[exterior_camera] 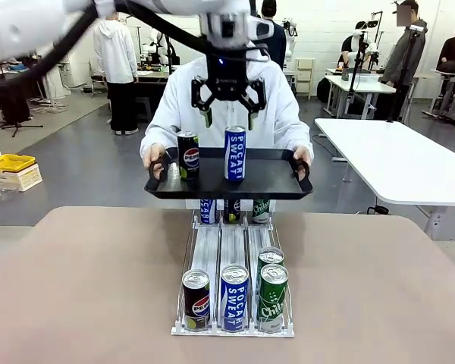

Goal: Retrieve and hand over the desired beverage to the person.
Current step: Place the picked can on the Handle tray extended by the person.

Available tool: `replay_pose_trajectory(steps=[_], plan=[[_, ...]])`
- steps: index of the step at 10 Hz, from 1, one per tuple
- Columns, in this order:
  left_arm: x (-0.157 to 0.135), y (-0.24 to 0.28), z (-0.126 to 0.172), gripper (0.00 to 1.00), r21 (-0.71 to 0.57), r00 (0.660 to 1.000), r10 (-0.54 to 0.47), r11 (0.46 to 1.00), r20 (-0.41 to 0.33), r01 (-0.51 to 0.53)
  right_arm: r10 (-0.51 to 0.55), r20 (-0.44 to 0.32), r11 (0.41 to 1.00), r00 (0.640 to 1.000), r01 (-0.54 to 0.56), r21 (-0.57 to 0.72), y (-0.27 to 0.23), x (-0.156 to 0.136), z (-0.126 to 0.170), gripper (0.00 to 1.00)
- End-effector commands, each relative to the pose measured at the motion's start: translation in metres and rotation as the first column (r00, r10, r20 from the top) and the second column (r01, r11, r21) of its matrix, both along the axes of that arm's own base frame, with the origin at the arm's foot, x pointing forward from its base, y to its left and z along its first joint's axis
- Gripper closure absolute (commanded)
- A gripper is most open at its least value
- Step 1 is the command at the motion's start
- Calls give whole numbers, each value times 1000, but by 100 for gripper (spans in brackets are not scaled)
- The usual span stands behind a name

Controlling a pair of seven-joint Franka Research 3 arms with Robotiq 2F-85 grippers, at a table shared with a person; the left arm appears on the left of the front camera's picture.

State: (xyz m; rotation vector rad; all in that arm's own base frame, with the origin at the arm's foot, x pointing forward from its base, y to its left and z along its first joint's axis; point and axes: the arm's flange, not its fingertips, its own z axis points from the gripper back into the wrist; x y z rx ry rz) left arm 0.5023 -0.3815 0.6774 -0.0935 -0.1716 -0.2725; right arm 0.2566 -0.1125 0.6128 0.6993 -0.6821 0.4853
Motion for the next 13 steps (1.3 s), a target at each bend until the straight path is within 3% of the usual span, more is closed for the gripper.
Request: replay_pose_trajectory(steps=[1,3,5,8,10,11,13], plan=[[-86,121,-27,0,-102,992,-129,987,-13,127,19,17,1000,1000,-19,23,1,1,-1,0],[-120,192,-49,0,-184,976,-216,959,8,213,19,17,1000,1000,-19,23,1,1,-1,0],[-142,230,-55,0,-208,972,-214,951,93,230,19,17,1000,1000,-19,23,1,1,-1,0],[-154,250,-49,0,-202,984,-140,966,113,161,19,17,1000,1000,-19,23,1,1,-1,0],[-142,252,-56,0,-164,999,-6,986,52,14,19,17,1000,1000,-19,23,1,1,-1,0],[-157,259,-52,0,-209,985,-147,964,95,164,19,17,1000,1000,-19,23,1,1,-1,0],[-157,259,-52,0,-209,985,-147,964,95,164,19,17,1000,1000,-19,23,1,1,-1,0]])
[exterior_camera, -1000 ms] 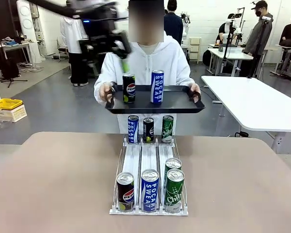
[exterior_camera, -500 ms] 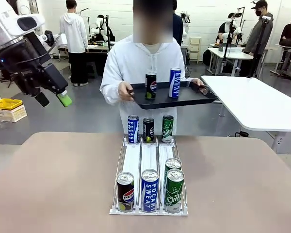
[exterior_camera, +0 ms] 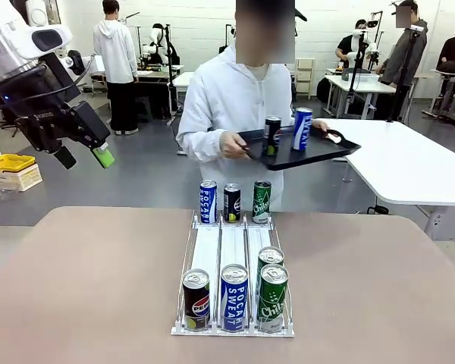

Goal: Retrieve and hand over the desired beverage to the person.
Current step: Place the picked can on the Handle tray extended by the person.

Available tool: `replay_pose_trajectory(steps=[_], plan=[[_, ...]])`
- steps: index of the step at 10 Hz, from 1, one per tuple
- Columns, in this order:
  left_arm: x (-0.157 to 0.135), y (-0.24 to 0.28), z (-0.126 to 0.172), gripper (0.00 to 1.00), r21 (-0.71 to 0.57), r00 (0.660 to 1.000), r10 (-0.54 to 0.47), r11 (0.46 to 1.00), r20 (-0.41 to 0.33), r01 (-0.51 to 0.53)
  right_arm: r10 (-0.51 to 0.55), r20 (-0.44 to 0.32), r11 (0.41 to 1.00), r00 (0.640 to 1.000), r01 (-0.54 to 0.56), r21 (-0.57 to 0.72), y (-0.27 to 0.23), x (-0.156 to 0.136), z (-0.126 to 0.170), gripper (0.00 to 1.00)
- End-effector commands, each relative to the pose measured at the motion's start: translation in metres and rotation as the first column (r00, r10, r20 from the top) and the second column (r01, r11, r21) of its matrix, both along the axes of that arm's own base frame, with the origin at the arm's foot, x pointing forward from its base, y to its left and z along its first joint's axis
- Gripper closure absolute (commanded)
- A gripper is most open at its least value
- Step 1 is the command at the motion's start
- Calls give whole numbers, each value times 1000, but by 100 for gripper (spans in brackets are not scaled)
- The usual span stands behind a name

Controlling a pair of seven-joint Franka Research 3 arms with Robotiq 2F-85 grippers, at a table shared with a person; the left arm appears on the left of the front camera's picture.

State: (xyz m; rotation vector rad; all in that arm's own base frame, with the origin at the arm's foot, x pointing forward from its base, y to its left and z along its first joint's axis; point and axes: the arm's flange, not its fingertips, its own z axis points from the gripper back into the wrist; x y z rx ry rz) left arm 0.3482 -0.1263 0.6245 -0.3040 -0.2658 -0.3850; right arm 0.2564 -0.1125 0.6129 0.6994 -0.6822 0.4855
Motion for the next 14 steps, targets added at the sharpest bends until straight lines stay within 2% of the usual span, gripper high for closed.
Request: replay_pose_trajectory(steps=[1,12,14], plan=[[-2,4,1,0,-7,1000,-29,1000,10,29,19,17,1000,1000,-19,23,1,1,-1,0],[-1,0,1,0,-5,1000,-12,1000,4,12,19,17,1000,1000,-19,23,1,1,-1,0],[-10,33,6,0,-60,987,-130,989,93,136,19,17,1000,1000,-19,23,1,1,-1,0]])
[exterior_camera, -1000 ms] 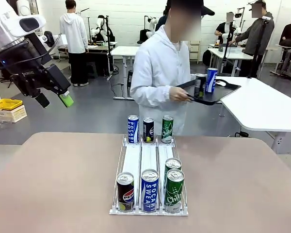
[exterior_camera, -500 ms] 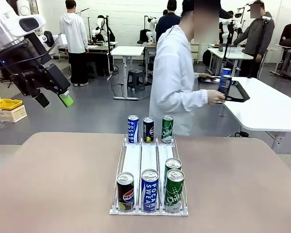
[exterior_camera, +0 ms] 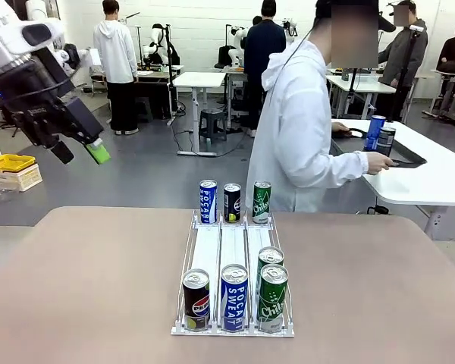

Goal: Retrieve and hand over the desired beverage to the person.
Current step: Place the picked can on the Handle tray extended by the person.

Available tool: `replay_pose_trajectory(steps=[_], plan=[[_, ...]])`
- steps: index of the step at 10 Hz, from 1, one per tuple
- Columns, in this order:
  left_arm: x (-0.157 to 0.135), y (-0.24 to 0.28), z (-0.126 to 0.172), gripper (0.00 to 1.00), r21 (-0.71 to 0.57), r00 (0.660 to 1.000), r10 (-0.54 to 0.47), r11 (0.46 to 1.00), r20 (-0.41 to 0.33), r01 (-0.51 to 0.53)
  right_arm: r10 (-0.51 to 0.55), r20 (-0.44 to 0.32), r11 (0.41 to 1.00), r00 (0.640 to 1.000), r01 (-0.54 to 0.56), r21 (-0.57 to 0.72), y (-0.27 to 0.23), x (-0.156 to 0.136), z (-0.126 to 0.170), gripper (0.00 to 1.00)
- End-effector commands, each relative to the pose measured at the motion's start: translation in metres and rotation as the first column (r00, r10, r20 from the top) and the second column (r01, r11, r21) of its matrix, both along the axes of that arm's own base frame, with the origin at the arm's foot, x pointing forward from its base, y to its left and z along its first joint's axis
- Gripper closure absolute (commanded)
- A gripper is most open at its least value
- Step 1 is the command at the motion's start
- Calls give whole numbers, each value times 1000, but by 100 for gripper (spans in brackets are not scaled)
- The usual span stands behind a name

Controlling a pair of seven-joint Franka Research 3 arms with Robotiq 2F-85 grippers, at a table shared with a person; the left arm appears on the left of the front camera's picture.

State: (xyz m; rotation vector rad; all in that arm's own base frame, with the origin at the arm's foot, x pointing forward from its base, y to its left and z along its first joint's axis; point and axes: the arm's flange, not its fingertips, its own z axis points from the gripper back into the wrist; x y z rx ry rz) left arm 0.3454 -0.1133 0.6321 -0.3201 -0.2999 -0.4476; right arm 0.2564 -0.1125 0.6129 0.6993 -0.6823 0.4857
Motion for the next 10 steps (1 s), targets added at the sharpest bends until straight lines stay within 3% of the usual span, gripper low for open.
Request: replay_pose_trajectory(steps=[1,4,8,10], plan=[[-11,39,0,0,-106,992,-99,989,75,107,19,17,1000,1000,-19,23,1,1,-1,0],[-29,102,2,0,-141,961,-172,969,216,205,19,17,1000,1000,-19,23,1,1,-1,0],[-59,170,-3,0,-286,975,-131,942,180,179,19,17,1000,1000,-19,23,1,1,-1,0],[-62,178,-6,0,-331,974,-189,918,125,220,19,17,1000,1000,-19,23,1,1,-1,0]])
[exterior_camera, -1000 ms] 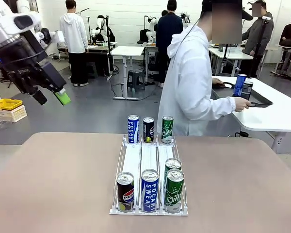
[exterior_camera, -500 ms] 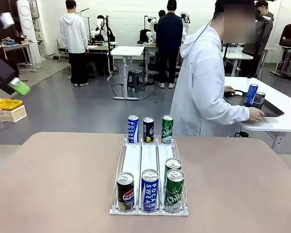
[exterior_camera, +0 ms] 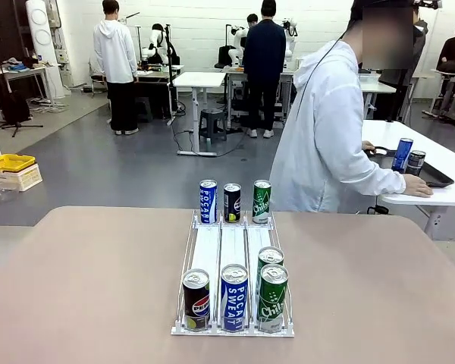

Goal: Retrieve and hand over the desired beverage to the person.
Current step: Place the picked can on the Handle tray extended by the person.

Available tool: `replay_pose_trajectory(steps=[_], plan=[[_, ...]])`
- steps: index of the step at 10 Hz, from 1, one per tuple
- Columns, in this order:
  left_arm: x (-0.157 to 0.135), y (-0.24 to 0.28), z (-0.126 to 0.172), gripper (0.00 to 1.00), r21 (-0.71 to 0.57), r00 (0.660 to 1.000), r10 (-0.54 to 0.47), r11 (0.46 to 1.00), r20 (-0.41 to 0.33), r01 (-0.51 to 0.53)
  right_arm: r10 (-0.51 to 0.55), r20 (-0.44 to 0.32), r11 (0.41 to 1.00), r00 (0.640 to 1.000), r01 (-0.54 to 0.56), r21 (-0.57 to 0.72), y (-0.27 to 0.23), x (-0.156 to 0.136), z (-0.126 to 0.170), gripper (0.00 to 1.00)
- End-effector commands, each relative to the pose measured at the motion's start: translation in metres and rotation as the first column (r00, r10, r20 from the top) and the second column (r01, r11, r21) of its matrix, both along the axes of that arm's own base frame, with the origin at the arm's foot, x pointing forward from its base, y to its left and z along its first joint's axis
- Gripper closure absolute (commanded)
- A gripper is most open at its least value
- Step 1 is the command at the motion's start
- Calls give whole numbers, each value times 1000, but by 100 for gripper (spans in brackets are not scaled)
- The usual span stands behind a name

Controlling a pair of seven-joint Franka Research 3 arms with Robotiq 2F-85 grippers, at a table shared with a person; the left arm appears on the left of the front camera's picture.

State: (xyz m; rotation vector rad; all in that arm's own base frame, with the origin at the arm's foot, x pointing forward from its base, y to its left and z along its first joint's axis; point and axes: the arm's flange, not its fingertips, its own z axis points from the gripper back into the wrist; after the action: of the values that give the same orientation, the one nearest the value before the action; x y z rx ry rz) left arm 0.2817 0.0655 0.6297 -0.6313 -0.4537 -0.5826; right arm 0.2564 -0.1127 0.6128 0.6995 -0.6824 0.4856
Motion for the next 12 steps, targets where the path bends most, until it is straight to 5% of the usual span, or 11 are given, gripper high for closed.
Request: replay_pose_trajectory(steps=[1,12], plan=[[1,0,-3,0,-37,998,-49,998,-32,48,19,17,1000,1000,-19,23,1,1,-1,0],[-2,-1,-3,0,-14,999,-19,1000,-28,18,19,17,1000,1000,-19,23,1,1,-1,0]])
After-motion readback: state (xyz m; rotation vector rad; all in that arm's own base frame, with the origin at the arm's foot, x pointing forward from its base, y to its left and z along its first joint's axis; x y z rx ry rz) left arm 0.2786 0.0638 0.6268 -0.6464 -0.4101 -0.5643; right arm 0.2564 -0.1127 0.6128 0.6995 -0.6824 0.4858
